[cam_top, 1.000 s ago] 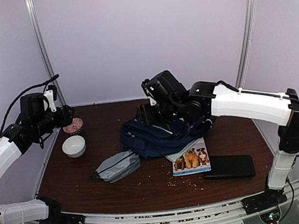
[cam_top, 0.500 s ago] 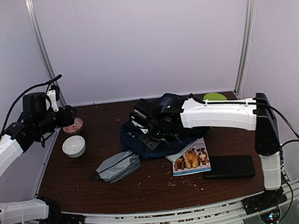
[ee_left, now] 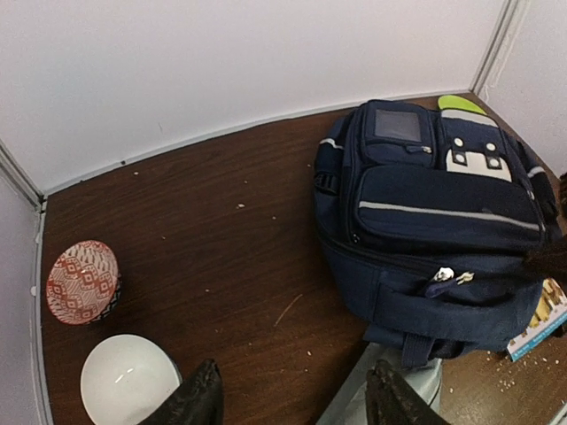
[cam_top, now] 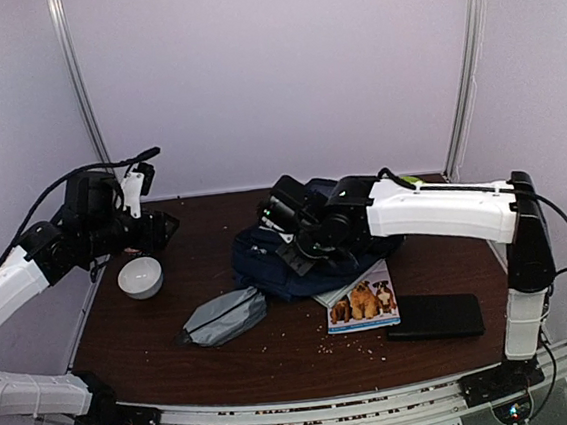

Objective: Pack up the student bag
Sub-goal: Adjust the student bag at the center of the board.

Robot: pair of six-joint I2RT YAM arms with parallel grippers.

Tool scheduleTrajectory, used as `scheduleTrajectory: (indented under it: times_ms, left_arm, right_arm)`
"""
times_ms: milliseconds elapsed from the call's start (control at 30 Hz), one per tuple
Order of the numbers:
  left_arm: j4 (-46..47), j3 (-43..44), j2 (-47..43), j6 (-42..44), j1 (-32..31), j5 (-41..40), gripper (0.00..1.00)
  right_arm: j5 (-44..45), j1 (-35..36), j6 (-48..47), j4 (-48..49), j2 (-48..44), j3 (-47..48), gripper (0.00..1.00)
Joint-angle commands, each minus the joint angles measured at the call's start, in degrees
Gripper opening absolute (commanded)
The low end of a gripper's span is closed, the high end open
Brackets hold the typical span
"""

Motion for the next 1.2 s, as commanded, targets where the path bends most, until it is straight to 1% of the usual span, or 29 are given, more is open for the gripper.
scheduleTrajectory:
  times_ms: [0,133,267,367,533,667,733,800,933,1067,1167]
  left_arm:
    - [-2.5,0.2,-1.1,-1.5,-2.5,-0.3,0.94]
    - [-2.2,-1.9,-1.6,-4.8,-3.7,0.2,0.94]
    - [0.1,-2.9,1.4,-7.1,-5.2,1.5,0.94]
    - [2.4,-2.6,5.3,-6.9,-9.1,2.1,0.94]
    - [3.7,2.8,13.3,-6.5,-16.4,1.5,0.94]
    - [6.4,5.5,17.2,-2.2,-19.5,2.0,0.93]
    - [8.4,5.8,18.2,1.4,-19.8,4.8,0.92]
    - [9.7,6.4,19.3,6.1,-19.9,10.4,0.92]
    - [10.3,8.2,22.1,14.8,-20.7,11.4,0.90]
    - [9.8,10.7,25.0,22.9,-21.8,15.7,0.89]
    - [10.2,11.9,27.5,30.7,-22.3,20.7,0.82]
  right_arm:
    - [3.6,-0.7,0.2,3.2,-12.9,-7.0,0.00]
    - [3.6,-0.7,0.1,6.8,-21.8,-16.6,0.00]
    - [4.6,-1.9,2.2,9.0,-28.6,-23.8,0.00]
    - [1.9,-2.5,2.2,12.8,-33.6,-30.6,0.00]
    - [-2.7,-2.5,2.6,18.6,-40.2,-40.8,0.00]
    - [-3.9,-2.5,4.9,19.6,-42.4,-45.0,0.00]
    - [-4.5,-2.5,6.4,19.1,-43.2,-46.5,0.00]
    - [-5.6,-2.4,8.4,19.0,-44.3,-48.5,0.00]
    - [-6.9,-2.4,12.5,20.6,-46.9,-53.3,0.00]
    - [-6.3,-2.3,16.3,21.7,-49.9,-58.0,0.00]
    - [-5.0,-2.4,17.9,21.9,-51.9,-60.0,0.00]
